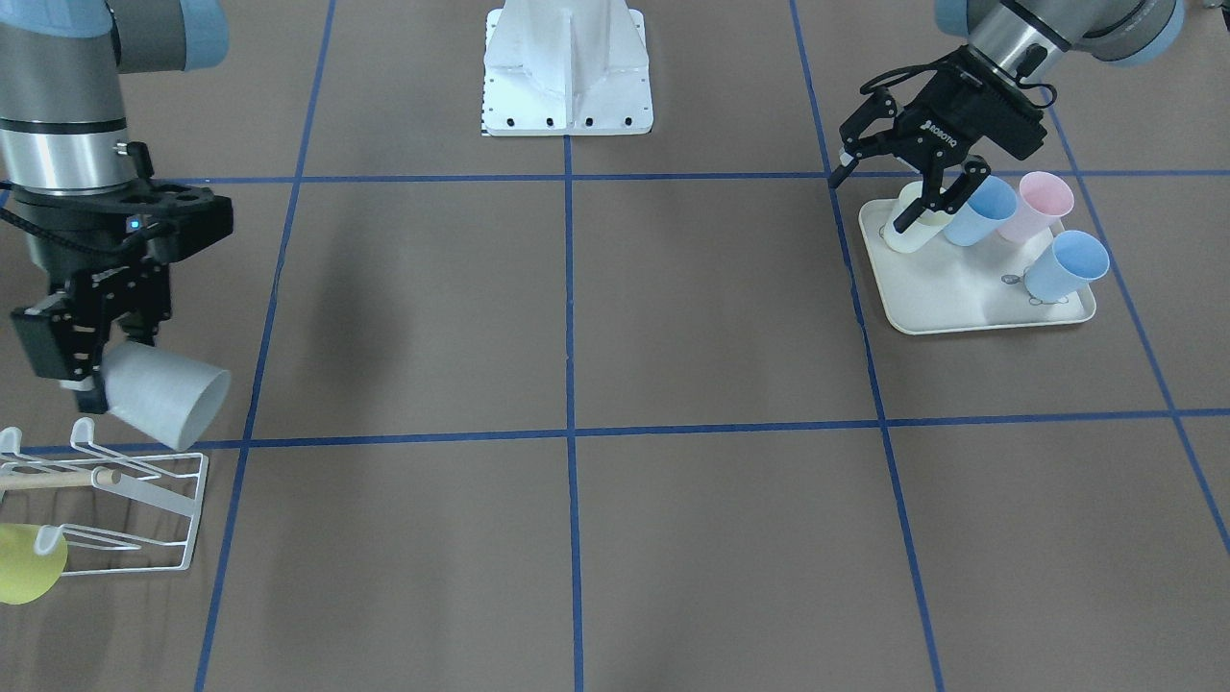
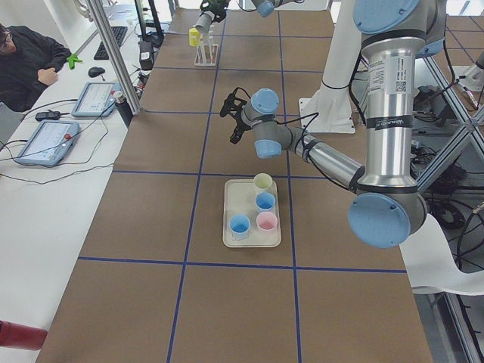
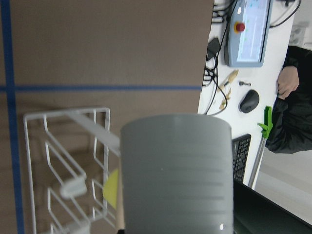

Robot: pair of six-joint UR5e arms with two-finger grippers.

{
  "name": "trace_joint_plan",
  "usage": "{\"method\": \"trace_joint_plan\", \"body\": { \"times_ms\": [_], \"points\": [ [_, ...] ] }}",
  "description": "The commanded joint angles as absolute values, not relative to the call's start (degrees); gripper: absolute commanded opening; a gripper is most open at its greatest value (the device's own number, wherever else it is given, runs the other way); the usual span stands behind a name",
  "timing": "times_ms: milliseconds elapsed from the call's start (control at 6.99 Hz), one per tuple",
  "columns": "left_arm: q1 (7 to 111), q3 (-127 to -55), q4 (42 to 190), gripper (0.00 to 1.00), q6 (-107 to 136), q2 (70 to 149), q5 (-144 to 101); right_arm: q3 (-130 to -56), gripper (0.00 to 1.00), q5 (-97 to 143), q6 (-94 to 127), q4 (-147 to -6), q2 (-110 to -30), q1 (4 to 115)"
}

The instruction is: Transfer IKEA cup to right arm and place on rack

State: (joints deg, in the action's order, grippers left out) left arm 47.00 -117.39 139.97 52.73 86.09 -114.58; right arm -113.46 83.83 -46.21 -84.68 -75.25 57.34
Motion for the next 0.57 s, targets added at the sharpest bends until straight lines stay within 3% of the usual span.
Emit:
{"method": "trace_joint_plan", "body": {
  "times_ms": [0, 429],
  "points": [
    [48.95, -117.42, 140.01, 1.00, 49.31, 83.94, -114.52, -110.24, 0.00, 78.18, -64.89, -88.86, -75.76, 62.66],
    [48.96, -117.33, 140.27, 1.00, 49.48, 83.94, -114.52, -100.05, 0.00, 73.94, -76.25, -84.84, -75.23, 64.77]
  ]
}}
